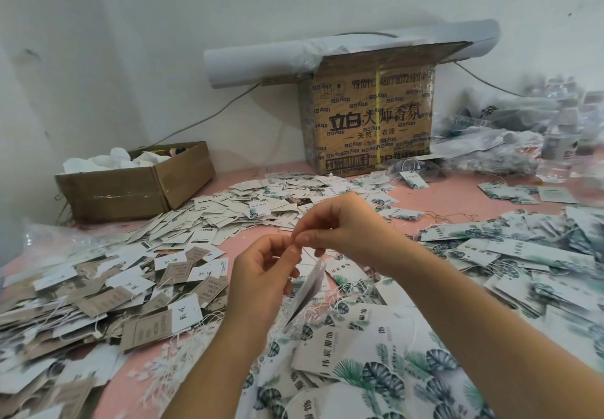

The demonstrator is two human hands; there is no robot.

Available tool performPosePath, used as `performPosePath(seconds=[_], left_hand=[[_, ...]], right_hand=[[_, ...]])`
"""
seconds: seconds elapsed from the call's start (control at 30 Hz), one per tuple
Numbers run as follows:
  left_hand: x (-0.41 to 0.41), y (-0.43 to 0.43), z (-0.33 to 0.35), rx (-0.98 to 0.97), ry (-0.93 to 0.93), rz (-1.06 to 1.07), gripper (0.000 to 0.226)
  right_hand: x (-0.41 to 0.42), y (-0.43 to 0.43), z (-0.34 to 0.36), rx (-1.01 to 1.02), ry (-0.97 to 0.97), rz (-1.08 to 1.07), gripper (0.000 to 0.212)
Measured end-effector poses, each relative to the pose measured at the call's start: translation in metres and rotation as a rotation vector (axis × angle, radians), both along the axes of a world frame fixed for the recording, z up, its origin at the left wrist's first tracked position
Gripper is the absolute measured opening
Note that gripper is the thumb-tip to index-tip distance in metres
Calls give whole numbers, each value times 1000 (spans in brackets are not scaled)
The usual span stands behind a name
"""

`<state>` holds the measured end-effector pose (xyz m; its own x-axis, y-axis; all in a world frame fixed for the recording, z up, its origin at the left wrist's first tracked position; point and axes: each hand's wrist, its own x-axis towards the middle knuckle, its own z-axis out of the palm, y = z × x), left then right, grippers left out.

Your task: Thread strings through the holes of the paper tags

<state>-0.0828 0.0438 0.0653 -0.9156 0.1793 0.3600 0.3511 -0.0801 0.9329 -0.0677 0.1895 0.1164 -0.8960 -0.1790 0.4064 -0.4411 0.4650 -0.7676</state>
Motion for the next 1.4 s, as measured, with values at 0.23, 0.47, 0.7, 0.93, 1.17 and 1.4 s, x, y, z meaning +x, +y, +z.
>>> performPosePath(seconds=[0.23, 0.47, 0.7, 0.93, 1.17, 1.4], left_hand=[[0, 0, -2, -48, 39, 7, 11], [-1, 1, -4, -59, 38, 11, 15], [-1, 1, -5, -45, 54, 4, 9], [0, 0, -3, -8, 87, 15, 6], [0, 1, -4, -28, 79, 29, 13], [0, 1, -3, -39, 77, 44, 12]], right_hand=[[-1, 1, -1, -30, -40, -20, 9], [-1, 1, -1, -24, -65, -28, 12], [-1, 0, -1, -40, -71, -35, 7], [-2, -3, -3, -174, -87, -19, 15], [-3, -2, -3, -117, -107, -43, 13], [-4, -4, -5, -126, -112, -31, 15]])
